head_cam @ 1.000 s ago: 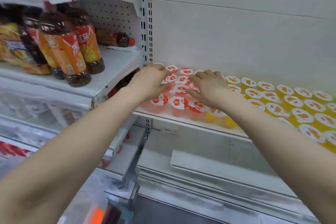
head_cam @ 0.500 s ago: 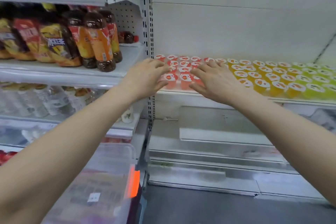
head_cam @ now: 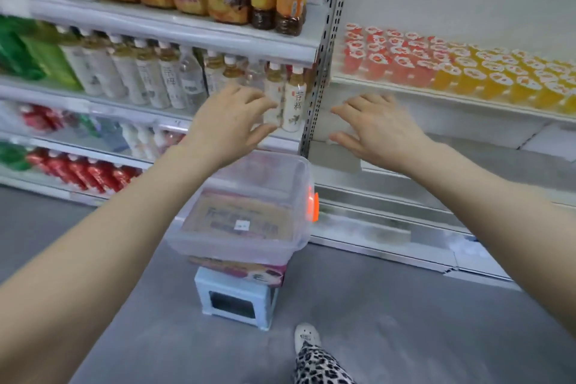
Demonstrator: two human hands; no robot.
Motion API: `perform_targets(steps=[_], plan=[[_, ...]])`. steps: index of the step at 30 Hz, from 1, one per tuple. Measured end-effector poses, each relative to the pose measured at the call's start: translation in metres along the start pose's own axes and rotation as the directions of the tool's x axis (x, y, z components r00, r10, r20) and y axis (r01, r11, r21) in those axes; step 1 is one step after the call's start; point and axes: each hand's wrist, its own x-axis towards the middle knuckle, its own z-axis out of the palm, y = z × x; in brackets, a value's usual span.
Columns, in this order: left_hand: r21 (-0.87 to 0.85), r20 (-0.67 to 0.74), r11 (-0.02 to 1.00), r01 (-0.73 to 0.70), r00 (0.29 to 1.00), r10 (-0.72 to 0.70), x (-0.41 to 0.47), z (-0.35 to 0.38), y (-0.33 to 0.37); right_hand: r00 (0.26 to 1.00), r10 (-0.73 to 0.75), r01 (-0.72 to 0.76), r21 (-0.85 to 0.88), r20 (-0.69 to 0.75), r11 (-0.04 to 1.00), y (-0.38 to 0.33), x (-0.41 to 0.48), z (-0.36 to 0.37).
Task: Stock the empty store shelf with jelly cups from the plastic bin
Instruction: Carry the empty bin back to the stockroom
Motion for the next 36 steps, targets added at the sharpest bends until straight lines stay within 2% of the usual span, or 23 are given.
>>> perform_targets(steps=[4,7,12,16,19,22,26,29,36], plan=[[-0.07,0.058,0.966,0.248,0.968,-0.244,-0.073,0.021,-0.02,0.993,-0.112,0.109,0.058,0.047,0.992,-0.043,0.02,0.034],[-0.09,0.175,0.893,0.441,0.889,-0.422,-0.125,0.047,-0.022,0.976,-0.184,0.17,0.123,0.114,0.978,-0.071,0.044,0.071],[-0.095,0.384,0.72,0.688,0.692,-0.611,-0.187,0.091,-0.007,0.938,-0.23,0.178,0.21,0.258,0.961,-0.107,0.097,0.137],[-0.073,0.402,0.542,0.837,0.522,-0.752,-0.21,0.113,0.008,0.905,-0.197,0.101,0.259,0.377,0.961,-0.115,0.138,0.187],[-0.071,0.433,0.375,0.924,0.367,-0.823,-0.215,0.127,0.02,0.856,-0.158,0.03,0.256,0.493,0.966,-0.112,0.161,0.219],[-0.08,0.486,0.21,0.975,0.222,-0.845,-0.213,0.138,0.027,0.794,-0.129,-0.065,0.295,0.594,0.953,-0.112,0.174,0.236],[-0.225,0.485,-0.071,0.972,0.048,-0.873,-0.207,0.143,0.033,0.85,-0.125,-0.049,0.312,0.512,0.949,-0.116,0.178,0.241],[-0.326,0.504,-0.263,0.908,-0.069,-0.861,-0.215,0.138,0.029,0.857,-0.203,0.034,0.34,0.473,0.94,-0.125,0.171,0.227],[-0.4,0.432,-0.377,0.835,-0.191,-0.882,-0.302,0.084,0.005,0.842,-0.405,0.106,0.627,0.356,0.772,-0.202,0.153,0.176]])
